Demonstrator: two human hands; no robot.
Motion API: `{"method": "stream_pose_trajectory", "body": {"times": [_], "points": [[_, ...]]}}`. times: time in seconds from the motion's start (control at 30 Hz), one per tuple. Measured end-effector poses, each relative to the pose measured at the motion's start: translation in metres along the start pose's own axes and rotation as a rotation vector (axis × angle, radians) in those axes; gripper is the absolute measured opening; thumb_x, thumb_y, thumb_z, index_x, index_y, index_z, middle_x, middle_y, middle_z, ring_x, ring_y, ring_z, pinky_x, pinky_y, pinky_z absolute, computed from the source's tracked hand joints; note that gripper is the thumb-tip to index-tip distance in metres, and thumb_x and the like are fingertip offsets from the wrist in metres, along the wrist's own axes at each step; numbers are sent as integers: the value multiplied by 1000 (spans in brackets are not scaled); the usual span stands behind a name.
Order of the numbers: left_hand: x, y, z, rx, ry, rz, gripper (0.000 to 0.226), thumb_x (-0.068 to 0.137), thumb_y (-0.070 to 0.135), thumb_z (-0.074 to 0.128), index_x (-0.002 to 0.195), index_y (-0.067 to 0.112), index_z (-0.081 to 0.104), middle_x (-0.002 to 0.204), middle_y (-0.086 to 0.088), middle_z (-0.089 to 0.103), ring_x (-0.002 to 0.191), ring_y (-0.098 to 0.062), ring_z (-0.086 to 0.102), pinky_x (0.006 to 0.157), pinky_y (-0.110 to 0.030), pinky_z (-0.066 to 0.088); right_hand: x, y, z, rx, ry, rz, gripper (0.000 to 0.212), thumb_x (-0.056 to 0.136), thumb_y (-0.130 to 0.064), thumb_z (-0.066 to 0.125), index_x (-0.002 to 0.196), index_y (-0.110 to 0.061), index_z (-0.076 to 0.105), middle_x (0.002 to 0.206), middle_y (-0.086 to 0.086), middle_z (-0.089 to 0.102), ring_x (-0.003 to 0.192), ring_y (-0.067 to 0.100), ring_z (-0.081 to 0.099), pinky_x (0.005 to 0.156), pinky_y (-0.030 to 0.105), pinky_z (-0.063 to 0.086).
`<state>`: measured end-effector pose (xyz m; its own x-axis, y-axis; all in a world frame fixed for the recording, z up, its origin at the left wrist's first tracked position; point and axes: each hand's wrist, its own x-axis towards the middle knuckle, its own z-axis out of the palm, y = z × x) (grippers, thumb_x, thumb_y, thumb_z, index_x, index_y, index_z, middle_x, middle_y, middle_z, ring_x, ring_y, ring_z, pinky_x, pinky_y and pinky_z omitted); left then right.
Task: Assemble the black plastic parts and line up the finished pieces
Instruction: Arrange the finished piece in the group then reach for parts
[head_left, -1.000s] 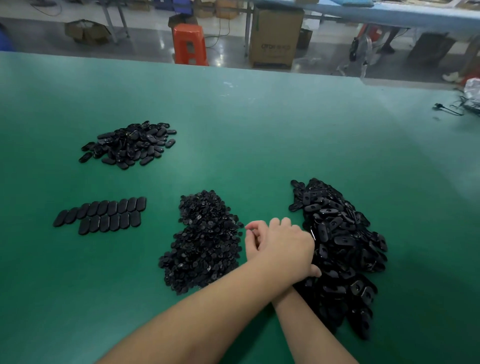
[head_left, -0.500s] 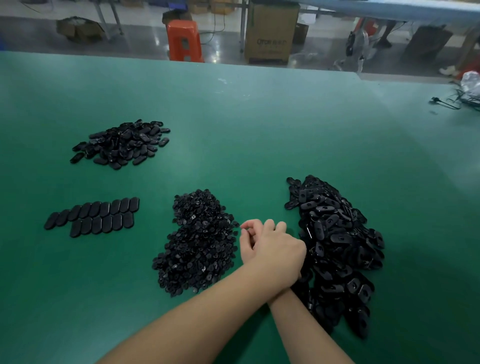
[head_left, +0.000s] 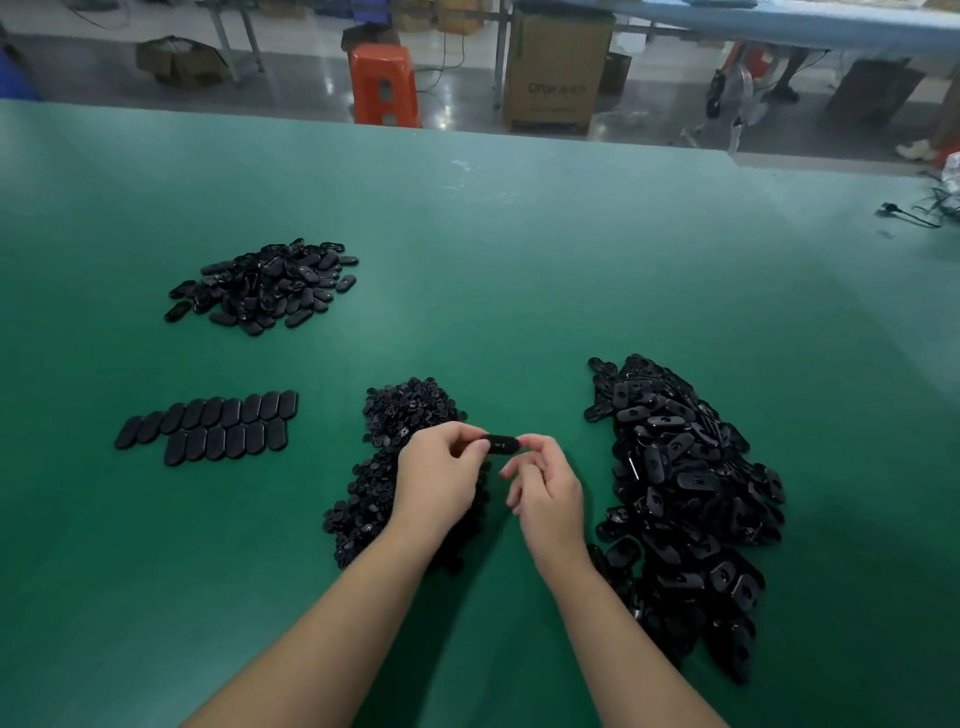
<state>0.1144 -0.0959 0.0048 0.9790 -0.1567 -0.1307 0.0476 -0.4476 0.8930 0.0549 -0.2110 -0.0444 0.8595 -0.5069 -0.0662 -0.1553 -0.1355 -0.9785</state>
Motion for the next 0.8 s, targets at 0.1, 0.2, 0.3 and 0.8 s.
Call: {"method": "stream_pose_trajectory", "body": {"times": [0.1, 0.2, 0.3, 0.8], "points": [[4, -8, -3, -21, -11, -22, 8, 92, 18, 69, 90, 22, 76, 74, 4, 74, 36, -8, 49, 46, -22, 42, -2, -1, 2, 11, 17, -27, 18, 97, -20, 47, 101, -29, 62, 82, -3, 72, 58, 14, 58, 63, 40, 51], [2, -7, -1, 17, -45, 3, 9, 92, 17, 70, 95, 23, 76, 80, 8, 75, 35, 0, 50, 43, -18, 42, -2, 0, 2, -23, 16, -41, 21, 102, -16, 50, 98, -31, 65, 81, -6, 74, 56, 10, 59, 62, 41, 53], [-1, -7, 1, 139, -51, 36, 8, 91, 19, 70, 94, 23, 76, 81, 12, 73, 65, 6, 63, 62, -14, 48, -1, 2, 2, -20, 25, -34, 23, 103, -11, 52, 96, -28, 66, 75, -7, 73, 60, 9, 64, 60, 32, 52], [42, -39, -72, 729, 219, 47, 17, 98, 29, 58, 107, 23, 72, 105, -1, 66, 91, -24, 64, 68, -31, 45, -1, 0, 1, -106, 13, -30, 22, 102, -21, 57, 101, -42, 60, 89, -6, 72, 74, 20, 67, 65, 43, 58]]}}
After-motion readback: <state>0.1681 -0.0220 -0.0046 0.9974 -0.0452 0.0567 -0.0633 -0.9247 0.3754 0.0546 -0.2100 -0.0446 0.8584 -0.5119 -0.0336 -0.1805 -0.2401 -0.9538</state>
